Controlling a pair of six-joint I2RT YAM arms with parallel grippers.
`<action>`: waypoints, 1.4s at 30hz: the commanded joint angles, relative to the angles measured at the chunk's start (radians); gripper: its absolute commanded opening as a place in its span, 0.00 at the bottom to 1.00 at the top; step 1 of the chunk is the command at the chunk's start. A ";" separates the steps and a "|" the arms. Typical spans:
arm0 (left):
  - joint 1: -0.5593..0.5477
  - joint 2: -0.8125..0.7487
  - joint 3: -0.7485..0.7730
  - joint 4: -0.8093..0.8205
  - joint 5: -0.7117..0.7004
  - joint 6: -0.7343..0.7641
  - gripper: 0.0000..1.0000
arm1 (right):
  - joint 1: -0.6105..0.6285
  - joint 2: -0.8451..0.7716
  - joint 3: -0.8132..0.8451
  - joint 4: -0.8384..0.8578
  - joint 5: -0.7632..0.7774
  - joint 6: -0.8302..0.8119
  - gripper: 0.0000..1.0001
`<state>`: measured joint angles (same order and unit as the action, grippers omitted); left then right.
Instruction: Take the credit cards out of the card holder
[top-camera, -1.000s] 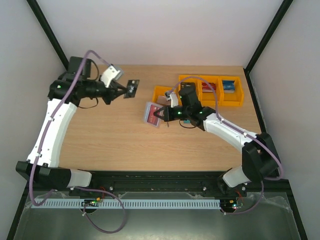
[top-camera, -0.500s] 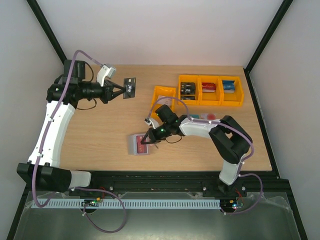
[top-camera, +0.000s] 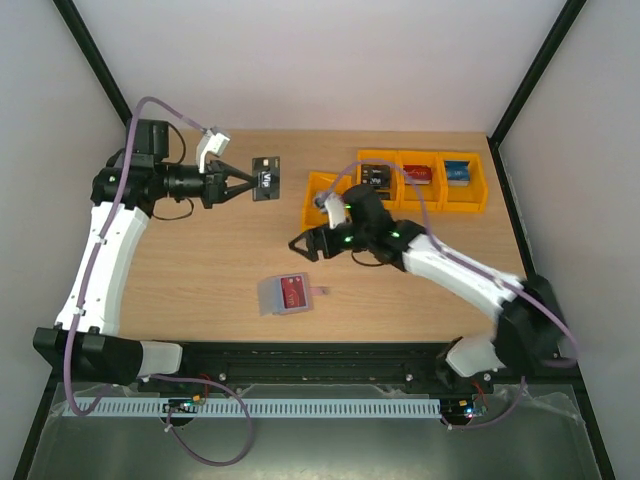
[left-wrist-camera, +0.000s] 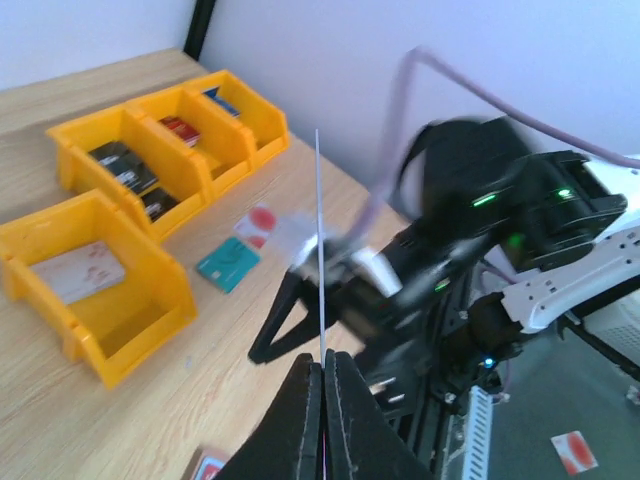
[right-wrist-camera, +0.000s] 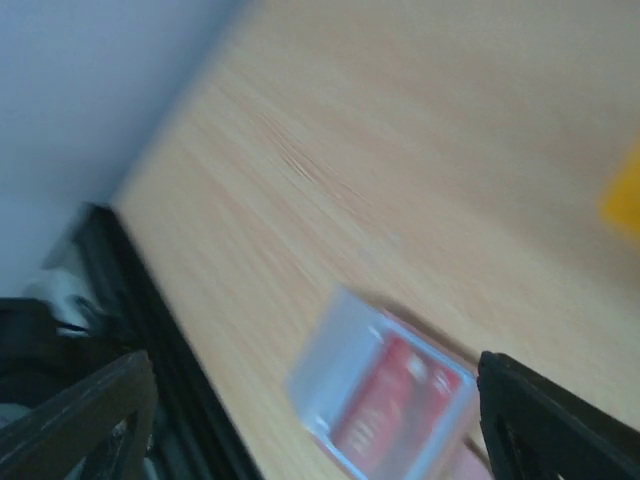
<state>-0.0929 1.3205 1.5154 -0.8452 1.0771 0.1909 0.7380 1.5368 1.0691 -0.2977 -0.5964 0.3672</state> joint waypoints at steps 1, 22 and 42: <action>0.007 -0.006 0.063 -0.011 0.146 -0.036 0.02 | 0.017 -0.286 -0.130 0.494 -0.056 0.082 0.88; -0.003 -0.029 0.011 -0.021 0.302 -0.022 0.02 | 0.085 -0.097 -0.206 1.511 -0.077 0.610 0.25; -0.038 0.000 0.043 -0.363 0.006 0.524 0.70 | 0.054 -0.338 0.065 -0.208 -0.134 -0.413 0.02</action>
<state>-0.1051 1.3060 1.5345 -1.0885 1.1690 0.5098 0.7952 1.2411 1.1015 0.0109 -0.7021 0.2508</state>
